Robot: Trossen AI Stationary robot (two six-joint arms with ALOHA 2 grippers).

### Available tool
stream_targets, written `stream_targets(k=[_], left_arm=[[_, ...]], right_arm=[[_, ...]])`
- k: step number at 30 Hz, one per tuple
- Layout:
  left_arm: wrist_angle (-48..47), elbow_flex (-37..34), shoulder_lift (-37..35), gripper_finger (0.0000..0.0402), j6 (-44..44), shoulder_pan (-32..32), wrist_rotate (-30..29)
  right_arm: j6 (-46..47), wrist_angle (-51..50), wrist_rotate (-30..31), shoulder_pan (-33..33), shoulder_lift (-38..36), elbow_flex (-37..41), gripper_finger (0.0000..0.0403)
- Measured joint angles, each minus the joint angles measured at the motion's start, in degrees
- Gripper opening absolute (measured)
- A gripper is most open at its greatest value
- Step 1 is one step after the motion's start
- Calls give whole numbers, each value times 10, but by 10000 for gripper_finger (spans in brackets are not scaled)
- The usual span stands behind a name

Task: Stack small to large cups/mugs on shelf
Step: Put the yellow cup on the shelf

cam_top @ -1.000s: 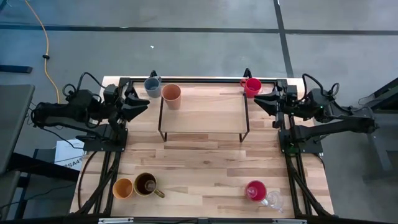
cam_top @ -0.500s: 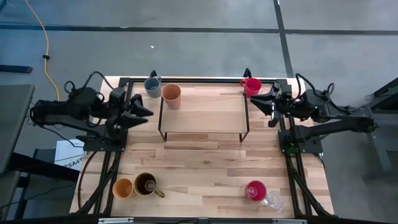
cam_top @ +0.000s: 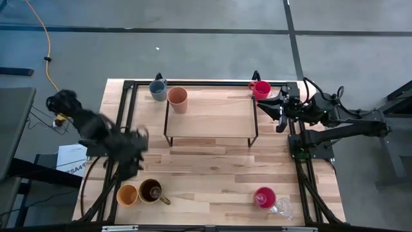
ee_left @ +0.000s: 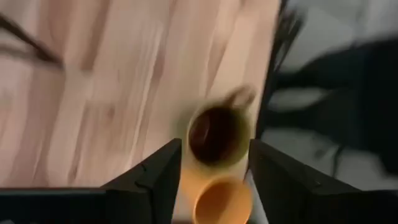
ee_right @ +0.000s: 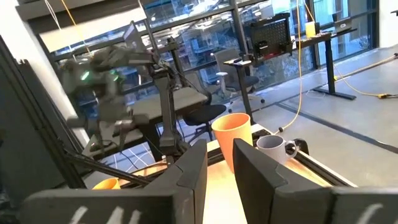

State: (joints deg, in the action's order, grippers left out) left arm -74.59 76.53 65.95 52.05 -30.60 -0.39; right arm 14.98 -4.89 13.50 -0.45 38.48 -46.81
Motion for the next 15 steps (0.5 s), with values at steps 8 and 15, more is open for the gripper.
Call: stream_targets(k=[8, 15], left_arm=[[-8, -43, 71, 180, 125, -157, -5], [5, -75, 92, 232, 143, -215, -6]], right_arm=[[-4, 0, 0, 0, 0, 0, 68], [-24, 0, 0, 1, 0, 0, 68]])
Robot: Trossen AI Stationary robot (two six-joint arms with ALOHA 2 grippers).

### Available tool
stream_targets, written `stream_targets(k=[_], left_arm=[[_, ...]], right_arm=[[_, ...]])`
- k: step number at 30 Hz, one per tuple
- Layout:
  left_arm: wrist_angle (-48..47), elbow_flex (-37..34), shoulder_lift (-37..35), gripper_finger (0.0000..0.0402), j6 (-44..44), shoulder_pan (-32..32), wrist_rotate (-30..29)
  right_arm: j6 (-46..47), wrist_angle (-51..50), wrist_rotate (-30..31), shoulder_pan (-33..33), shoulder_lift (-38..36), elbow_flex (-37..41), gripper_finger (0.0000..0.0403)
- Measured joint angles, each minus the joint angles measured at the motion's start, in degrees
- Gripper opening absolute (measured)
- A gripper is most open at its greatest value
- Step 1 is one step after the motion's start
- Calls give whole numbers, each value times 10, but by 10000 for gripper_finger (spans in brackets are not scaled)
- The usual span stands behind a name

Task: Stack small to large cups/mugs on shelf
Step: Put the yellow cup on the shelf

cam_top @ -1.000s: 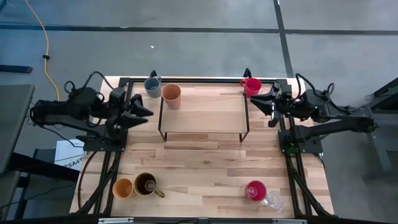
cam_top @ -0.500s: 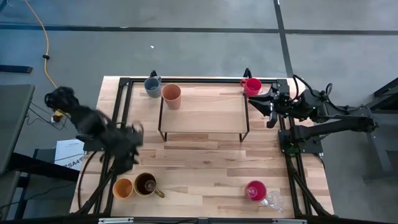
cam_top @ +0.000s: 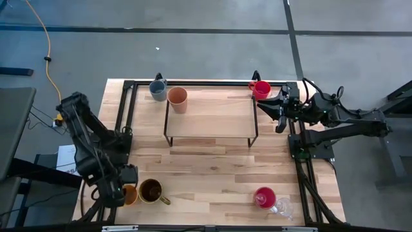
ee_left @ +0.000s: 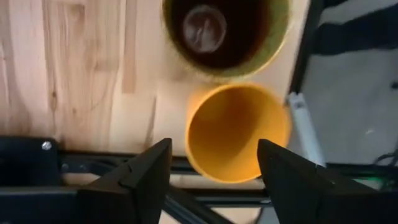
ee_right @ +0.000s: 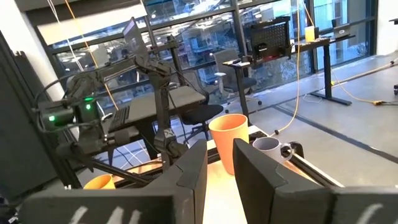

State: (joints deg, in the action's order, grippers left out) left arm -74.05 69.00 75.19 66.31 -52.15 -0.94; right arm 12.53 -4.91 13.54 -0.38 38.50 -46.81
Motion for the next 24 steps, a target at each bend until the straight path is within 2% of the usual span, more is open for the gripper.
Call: stream_targets(k=[9, 13, 18, 21, 24], left_arm=[[46, -60, 5, 243, 2, -8, 3], [82, -92, 5, 243, 12, -8, 24], [84, -121, 5, 241, 38, -8, 32], [86, -129, 5, 220, 45, -8, 26], [100, -133, 5, 177, 45, -8, 24]], right_arm=[[5, 0, 0, 0, 0, 0, 68], [6, 0, 0, 0, 0, 0, 68], [19, 0, 0, 0, 0, 0, 68], [19, 0, 0, 0, 0, 0, 68], [20, 0, 0, 0, 0, 0, 68]])
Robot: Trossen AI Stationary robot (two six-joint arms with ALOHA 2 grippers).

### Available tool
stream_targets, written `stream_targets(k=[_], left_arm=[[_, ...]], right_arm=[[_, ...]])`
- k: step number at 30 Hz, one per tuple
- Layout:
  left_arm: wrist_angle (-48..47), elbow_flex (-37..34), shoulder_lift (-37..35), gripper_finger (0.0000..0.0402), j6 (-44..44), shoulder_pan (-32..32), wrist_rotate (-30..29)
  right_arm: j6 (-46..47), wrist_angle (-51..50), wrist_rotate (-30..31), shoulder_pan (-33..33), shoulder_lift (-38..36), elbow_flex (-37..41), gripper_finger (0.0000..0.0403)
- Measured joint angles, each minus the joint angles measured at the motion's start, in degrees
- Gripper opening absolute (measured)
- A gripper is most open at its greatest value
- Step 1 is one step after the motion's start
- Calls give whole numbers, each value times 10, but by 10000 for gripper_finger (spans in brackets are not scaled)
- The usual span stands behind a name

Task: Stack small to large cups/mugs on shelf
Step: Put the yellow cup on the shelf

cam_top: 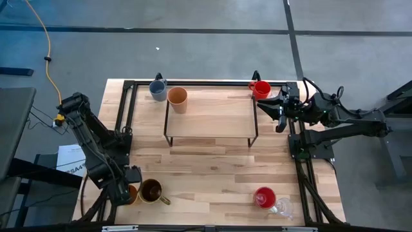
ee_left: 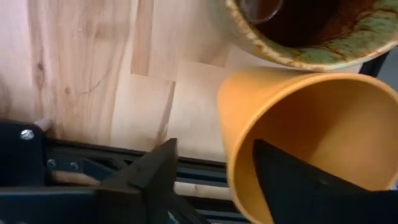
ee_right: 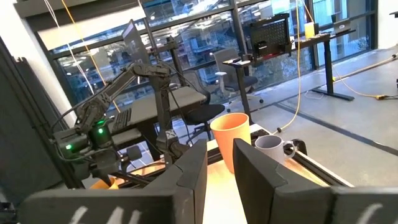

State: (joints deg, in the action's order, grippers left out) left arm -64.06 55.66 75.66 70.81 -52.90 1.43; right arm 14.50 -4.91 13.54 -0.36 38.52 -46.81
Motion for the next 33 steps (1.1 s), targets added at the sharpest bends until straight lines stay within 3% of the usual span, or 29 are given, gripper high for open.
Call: stream_targets(k=[8, 19, 29, 33], left_arm=[[9, 0, 0, 13, -13, 0, -4], [5, 29, -28, 6, -16, 0, 18], [-11, 150, -95, 2, 0, 1, 58], [-35, 216, -99, 2, 9, 29, 30]], right_arm=[[0, 0, 0, 0, 0, 0, 68], [-5, 0, 0, 0, 0, 0, 68], [-14, 0, 1, 0, 0, 0, 68], [-15, 0, 1, 0, 0, 0, 68]])
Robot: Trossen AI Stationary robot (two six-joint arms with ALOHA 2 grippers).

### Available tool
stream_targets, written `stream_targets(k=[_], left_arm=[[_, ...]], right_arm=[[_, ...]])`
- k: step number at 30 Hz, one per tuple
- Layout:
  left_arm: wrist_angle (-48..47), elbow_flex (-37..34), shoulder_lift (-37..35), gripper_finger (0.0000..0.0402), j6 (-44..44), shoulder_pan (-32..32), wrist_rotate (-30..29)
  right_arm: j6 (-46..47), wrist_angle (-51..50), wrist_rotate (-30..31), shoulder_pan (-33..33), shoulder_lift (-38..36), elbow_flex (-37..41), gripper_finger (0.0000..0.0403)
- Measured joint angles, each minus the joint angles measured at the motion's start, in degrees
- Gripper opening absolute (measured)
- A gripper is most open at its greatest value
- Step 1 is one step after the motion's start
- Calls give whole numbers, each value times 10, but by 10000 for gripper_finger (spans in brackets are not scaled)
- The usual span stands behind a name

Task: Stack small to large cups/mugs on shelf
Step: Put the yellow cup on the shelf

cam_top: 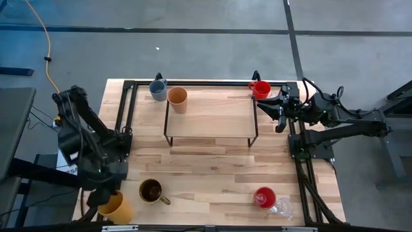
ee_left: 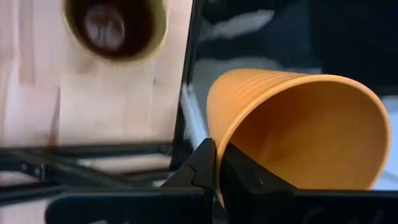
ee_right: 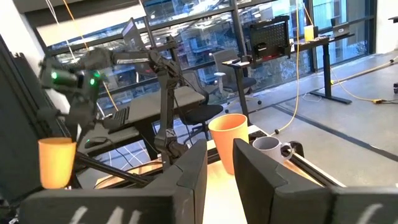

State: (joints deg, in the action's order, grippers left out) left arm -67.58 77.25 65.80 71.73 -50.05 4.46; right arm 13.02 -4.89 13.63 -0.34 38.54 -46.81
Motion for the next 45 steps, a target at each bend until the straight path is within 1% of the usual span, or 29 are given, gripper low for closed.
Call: stream_targets(k=[2, 5, 7, 13, 17, 20, 22, 27, 30, 33, 36, 38, 40, 45], left_arm=[[-10, 31, 0, 1, -14, 30, -37], [-13, 68, 0, 1, -55, 97, -102], [-2, 81, 0, 1, -95, 148, -119], [66, 86, 12, 0, -209, 290, -105], [73, 93, 29, 0, -245, 363, -94], [45, 122, 41, 0, -262, 407, -94], [11, 156, 52, 0, -270, 436, -92], [-114, 248, 91, 0, -297, 514, -88], [-179, 282, 118, 0, -311, 551, -76], [-229, 292, 144, 0, -329, 578, -71], [-222, 279, 161, 0, -352, 598, -66], [-224, 280, 176, 0, -371, 611, -75], [-224, 279, 185, 0, -382, 621, -88], [-224, 280, 198, 0, -395, 645, -91]], right_arm=[[0, 0, 0, 0, 0, 0, 68], [0, 0, 0, 0, 0, 0, 68], [0, 0, 0, 0, 0, 0, 68], [0, 0, 0, 0, 0, 0, 68], [0, 0, 0, 0, 1, 0, 68], [2, 0, 0, 0, 1, 0, 68], [2, 0, 0, 0, 1, 0, 68], [3, 0, 0, 0, 1, 0, 68], [0, 0, 0, 0, 1, 0, 68], [0, 0, 3, 0, 1, 0, 68], [0, 0, 13, 0, 1, 0, 68], [0, 0, 13, 0, 1, 0, 68], [0, 0, 13, 0, 1, 0, 68], [5, 0, 12, 0, 1, 0, 68]])
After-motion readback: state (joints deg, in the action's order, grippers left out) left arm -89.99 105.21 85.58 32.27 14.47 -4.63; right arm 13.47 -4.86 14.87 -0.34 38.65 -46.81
